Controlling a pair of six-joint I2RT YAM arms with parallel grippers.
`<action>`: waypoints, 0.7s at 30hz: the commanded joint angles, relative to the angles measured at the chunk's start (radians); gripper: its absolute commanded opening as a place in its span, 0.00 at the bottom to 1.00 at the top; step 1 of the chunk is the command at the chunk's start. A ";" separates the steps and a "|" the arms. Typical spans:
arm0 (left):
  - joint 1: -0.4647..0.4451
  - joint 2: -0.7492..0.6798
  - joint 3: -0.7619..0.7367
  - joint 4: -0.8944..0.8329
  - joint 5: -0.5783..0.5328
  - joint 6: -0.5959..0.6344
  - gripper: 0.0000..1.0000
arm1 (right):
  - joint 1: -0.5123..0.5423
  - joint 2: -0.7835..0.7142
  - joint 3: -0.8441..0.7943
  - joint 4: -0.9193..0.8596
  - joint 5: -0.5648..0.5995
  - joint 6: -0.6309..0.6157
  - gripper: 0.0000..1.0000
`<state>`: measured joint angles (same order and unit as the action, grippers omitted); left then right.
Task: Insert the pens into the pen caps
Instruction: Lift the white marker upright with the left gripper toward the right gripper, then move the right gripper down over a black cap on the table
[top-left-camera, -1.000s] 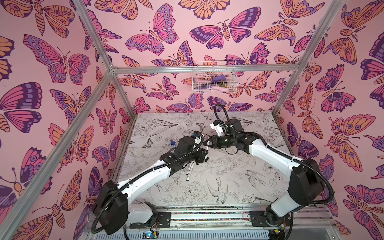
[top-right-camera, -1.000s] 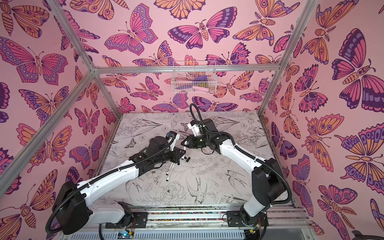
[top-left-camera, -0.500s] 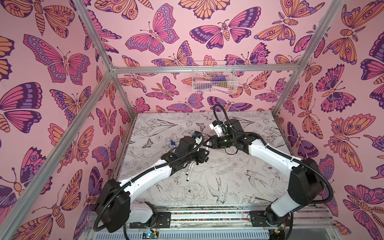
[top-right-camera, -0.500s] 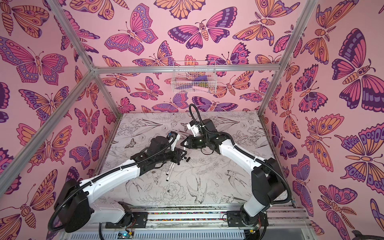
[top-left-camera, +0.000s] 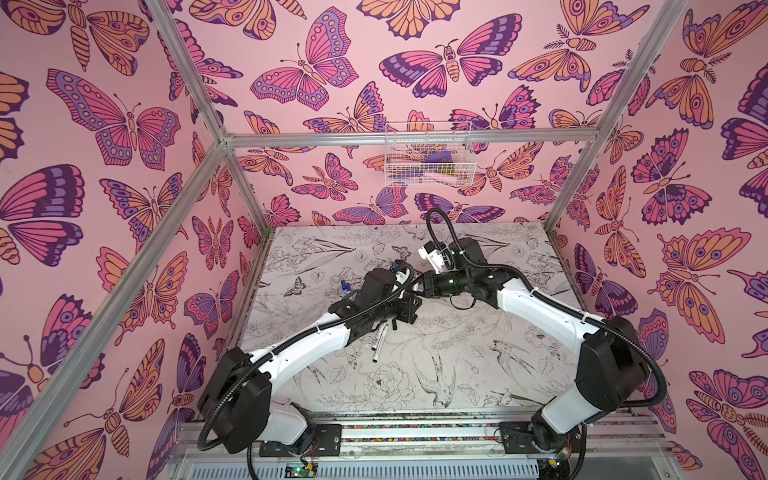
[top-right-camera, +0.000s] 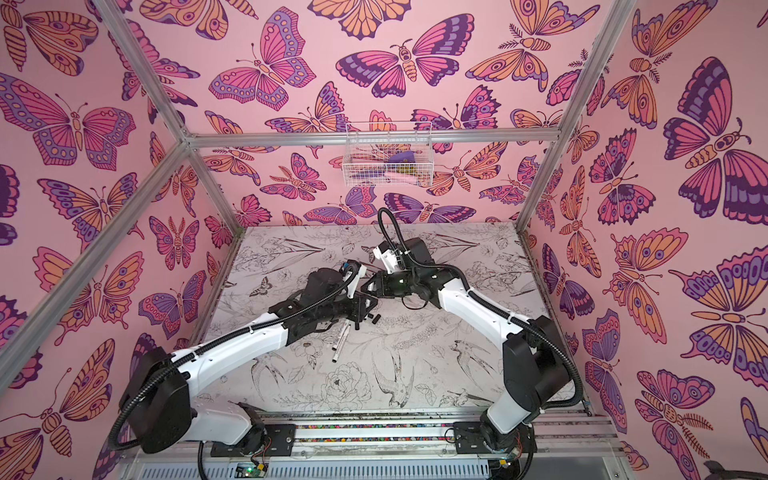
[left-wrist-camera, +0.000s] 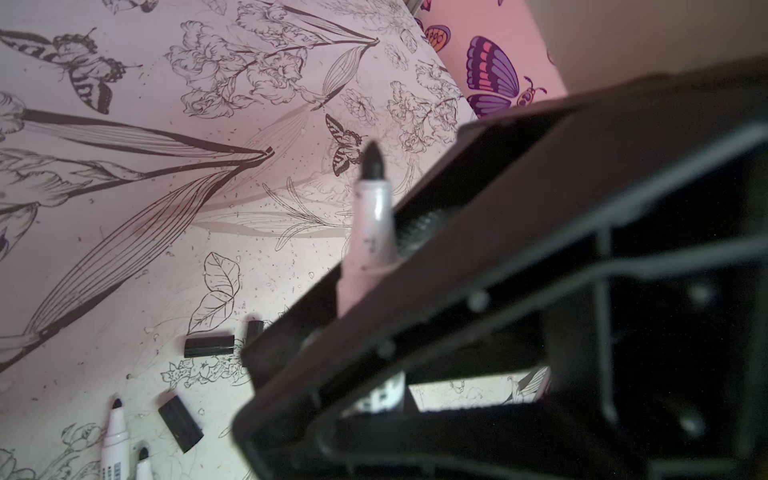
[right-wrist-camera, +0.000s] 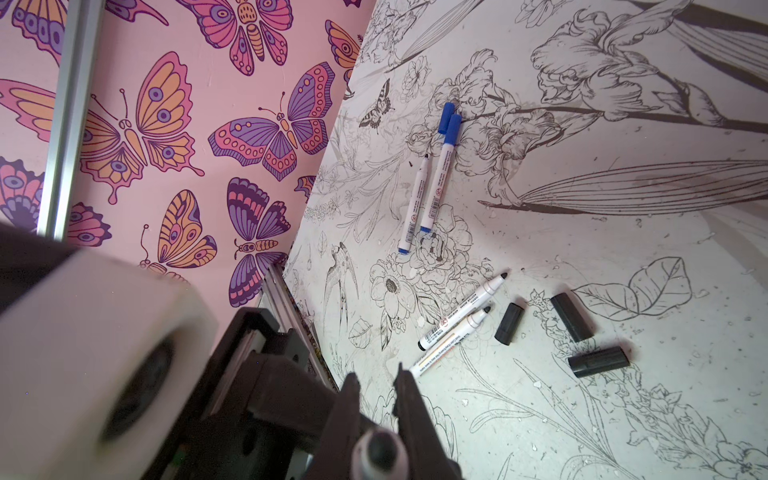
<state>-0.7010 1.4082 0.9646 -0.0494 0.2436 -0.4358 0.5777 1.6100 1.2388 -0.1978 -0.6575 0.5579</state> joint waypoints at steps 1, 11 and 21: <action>0.006 0.002 0.014 0.011 -0.011 0.003 0.07 | 0.005 -0.026 0.011 0.015 -0.019 -0.015 0.01; 0.050 -0.066 -0.100 -0.030 -0.211 -0.168 0.00 | 0.005 -0.092 -0.029 -0.048 0.116 -0.104 0.45; 0.117 -0.189 -0.175 -0.199 -0.437 -0.284 0.00 | 0.046 0.080 -0.009 -0.295 0.283 -0.190 0.50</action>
<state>-0.5919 1.2469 0.7959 -0.2039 -0.1177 -0.6910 0.5938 1.6112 1.2041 -0.3534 -0.4473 0.4194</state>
